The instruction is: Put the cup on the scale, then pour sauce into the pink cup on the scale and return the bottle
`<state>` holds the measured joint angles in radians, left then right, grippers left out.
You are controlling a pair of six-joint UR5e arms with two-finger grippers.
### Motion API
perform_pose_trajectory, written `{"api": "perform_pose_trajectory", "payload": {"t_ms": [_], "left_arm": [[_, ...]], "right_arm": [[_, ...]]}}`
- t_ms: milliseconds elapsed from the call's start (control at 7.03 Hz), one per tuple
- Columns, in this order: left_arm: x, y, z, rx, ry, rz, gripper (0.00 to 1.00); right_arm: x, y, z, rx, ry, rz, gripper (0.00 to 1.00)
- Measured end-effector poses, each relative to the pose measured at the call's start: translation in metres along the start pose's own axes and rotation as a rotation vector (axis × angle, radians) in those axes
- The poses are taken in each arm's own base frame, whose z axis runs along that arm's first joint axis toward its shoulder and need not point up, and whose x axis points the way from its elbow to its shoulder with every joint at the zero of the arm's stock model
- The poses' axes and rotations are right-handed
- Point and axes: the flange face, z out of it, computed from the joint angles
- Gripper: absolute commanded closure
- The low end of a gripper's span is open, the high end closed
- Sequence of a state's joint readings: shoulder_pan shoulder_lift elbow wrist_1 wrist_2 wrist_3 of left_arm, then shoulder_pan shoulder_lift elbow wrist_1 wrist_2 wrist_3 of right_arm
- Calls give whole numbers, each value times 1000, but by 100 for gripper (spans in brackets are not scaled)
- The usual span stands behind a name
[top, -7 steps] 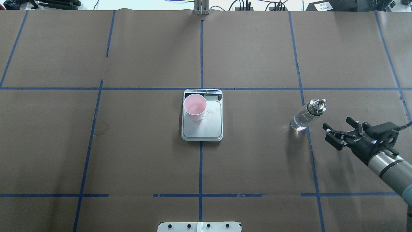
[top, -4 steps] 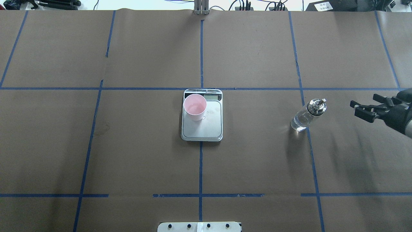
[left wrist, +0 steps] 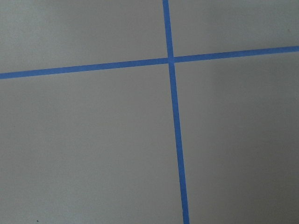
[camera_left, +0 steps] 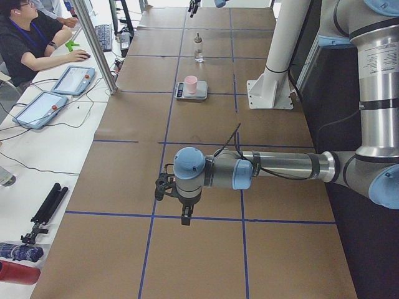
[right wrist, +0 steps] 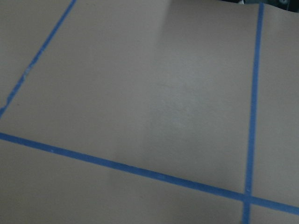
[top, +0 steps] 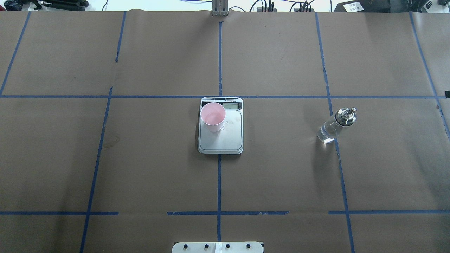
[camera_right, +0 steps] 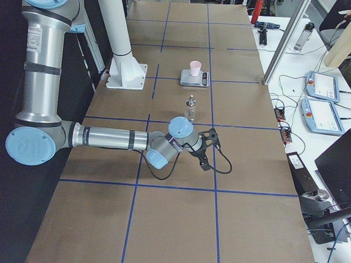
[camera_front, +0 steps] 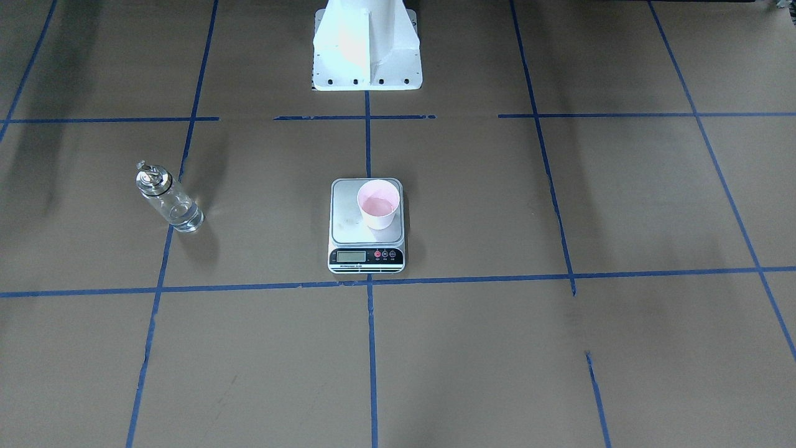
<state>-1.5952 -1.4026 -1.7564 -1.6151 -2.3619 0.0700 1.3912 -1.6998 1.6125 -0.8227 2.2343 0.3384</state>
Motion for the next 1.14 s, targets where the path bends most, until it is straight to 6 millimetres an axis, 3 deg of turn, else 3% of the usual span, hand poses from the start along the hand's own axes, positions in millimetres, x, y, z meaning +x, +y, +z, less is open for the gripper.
{"api": "perform_pose_trajectory", "payload": {"t_ms": [285, 427, 854, 1139], "left_arm": [[0, 0, 0, -1, -3, -2, 0], [-1, 0, 1, -4, -5, -5, 0], [-4, 1, 5, -12, -7, -12, 0], [-5, 1, 6, -13, -5, -12, 0]], "right_arm": [[45, -11, -39, -146, -32, 103, 0], [55, -2, -39, -216, -38, 129, 0], [82, 55, -37, -337, -38, 166, 0], [84, 61, -38, -340, -30, 168, 0]]}}
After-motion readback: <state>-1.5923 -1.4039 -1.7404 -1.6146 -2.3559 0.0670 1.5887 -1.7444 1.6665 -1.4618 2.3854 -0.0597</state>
